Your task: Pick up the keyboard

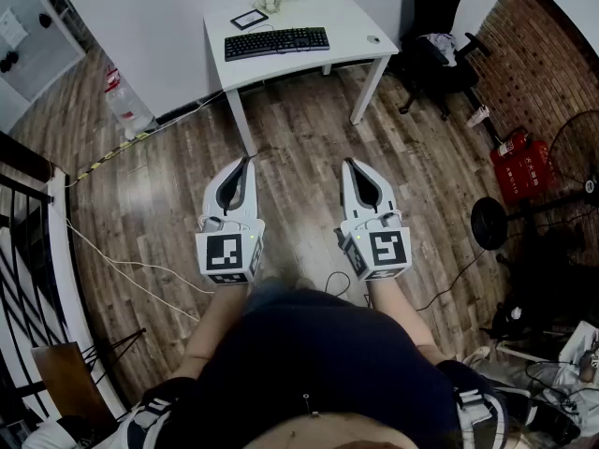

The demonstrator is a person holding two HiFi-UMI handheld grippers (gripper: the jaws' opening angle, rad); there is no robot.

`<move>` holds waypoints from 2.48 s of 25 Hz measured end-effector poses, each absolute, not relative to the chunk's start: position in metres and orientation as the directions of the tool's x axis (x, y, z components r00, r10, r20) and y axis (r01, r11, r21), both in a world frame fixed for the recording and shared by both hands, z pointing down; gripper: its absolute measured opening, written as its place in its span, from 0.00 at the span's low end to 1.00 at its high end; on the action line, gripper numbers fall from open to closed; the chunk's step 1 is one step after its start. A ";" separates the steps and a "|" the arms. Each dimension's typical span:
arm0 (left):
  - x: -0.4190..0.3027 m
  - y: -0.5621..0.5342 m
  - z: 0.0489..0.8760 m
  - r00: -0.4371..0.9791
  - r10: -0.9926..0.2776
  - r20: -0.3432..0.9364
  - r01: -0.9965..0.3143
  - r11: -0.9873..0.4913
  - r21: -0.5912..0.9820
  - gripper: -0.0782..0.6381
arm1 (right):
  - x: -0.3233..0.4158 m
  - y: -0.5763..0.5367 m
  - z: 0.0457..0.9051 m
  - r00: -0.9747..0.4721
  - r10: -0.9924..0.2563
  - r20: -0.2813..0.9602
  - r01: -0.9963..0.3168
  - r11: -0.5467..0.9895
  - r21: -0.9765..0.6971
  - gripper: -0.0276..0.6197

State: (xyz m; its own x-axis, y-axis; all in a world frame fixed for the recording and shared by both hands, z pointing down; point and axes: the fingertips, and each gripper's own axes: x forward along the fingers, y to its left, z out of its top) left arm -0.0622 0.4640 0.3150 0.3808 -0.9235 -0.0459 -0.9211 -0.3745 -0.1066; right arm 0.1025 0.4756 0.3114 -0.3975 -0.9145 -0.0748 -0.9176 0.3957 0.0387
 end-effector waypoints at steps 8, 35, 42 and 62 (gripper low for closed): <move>-0.067 0.542 0.315 0.364 -0.931 -0.008 -0.926 -0.361 -0.114 0.12 | 0.081 0.530 0.299 -0.413 -0.907 -0.082 -0.910 0.406 0.082 0.06; -0.063 0.469 0.336 0.401 -0.916 -0.010 -0.915 -0.400 -0.048 0.34 | 0.095 0.469 0.317 -0.422 -0.904 -0.072 -0.905 0.415 0.097 0.06; -0.089 0.374 0.333 0.389 -0.921 -0.027 -0.921 -0.387 -0.047 0.35 | 0.070 0.373 0.319 -0.430 -0.901 -0.060 -0.901 0.424 0.094 0.06; -0.149 0.157 0.337 0.427 -0.904 -0.003 -0.904 -0.427 -0.020 0.35 | 0.017 0.164 0.326 -0.381 -0.925 -0.010 -0.921 0.378 0.090 0.06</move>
State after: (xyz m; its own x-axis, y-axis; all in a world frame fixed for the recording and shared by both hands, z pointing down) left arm -0.1491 0.1572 0.3366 0.4271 -0.9042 -0.0025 -0.9040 -0.4270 -0.0199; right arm 0.0173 0.1639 0.3261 -0.3807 -0.9246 -0.0100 -0.9213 0.3784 0.0897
